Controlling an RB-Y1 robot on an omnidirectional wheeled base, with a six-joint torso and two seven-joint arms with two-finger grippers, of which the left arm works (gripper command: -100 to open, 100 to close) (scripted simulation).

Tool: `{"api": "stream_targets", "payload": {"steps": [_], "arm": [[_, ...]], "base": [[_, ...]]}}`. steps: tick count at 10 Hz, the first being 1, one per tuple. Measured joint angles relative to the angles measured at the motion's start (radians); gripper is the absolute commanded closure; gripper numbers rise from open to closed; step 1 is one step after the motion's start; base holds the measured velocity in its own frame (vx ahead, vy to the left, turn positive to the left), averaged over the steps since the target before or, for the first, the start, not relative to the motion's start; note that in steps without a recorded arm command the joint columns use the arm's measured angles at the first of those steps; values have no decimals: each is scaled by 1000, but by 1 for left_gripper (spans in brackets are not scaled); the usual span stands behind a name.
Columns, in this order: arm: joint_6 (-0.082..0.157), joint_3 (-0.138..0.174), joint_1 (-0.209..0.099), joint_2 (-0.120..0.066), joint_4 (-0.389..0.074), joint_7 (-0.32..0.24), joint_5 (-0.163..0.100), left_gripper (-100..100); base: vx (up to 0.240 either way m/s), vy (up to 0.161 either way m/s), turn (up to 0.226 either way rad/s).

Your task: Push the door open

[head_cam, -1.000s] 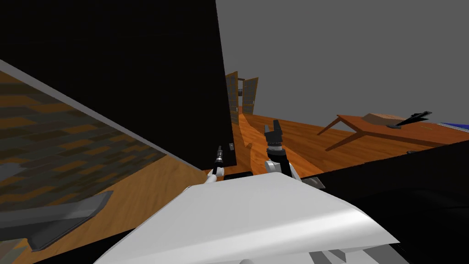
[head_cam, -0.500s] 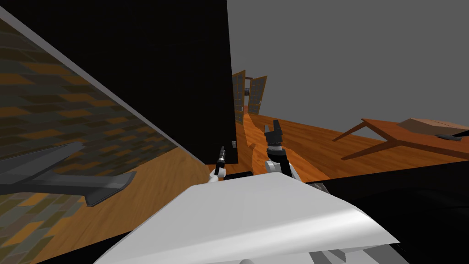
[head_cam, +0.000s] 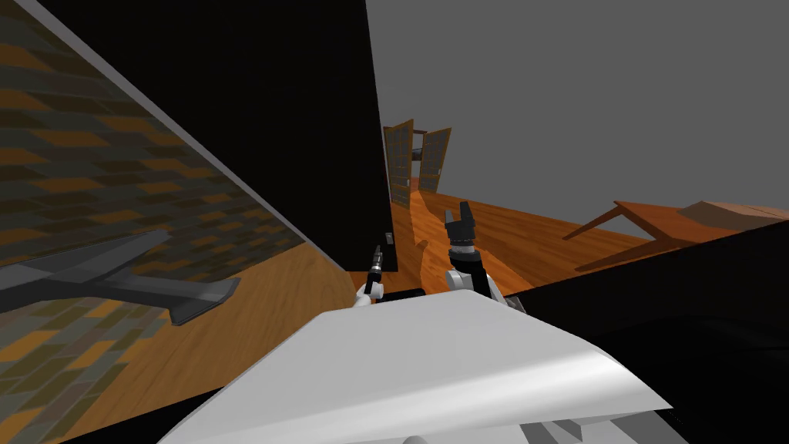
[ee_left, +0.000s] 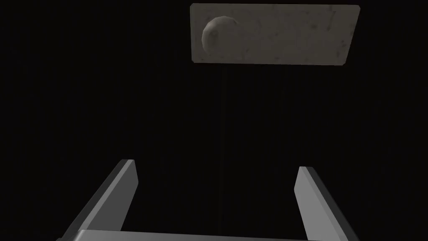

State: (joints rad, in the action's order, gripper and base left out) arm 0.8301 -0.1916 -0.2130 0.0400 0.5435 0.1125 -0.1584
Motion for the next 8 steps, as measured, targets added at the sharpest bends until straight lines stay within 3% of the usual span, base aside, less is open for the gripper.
{"api": "stream_targets", "payload": {"steps": [2,3,6,8], "arm": [[0,-1,-1,8,0,-5,6,-100],[-1,-1,0,9,1,-5,6,-100],[-8,-1,8,-25,15,-3,6,-100],[-3,2,8,-51,14,-1,5,-100]], "base": [[-60,-83,33],[79,88,6],[179,86,-9],[229,-40,-27]]}}
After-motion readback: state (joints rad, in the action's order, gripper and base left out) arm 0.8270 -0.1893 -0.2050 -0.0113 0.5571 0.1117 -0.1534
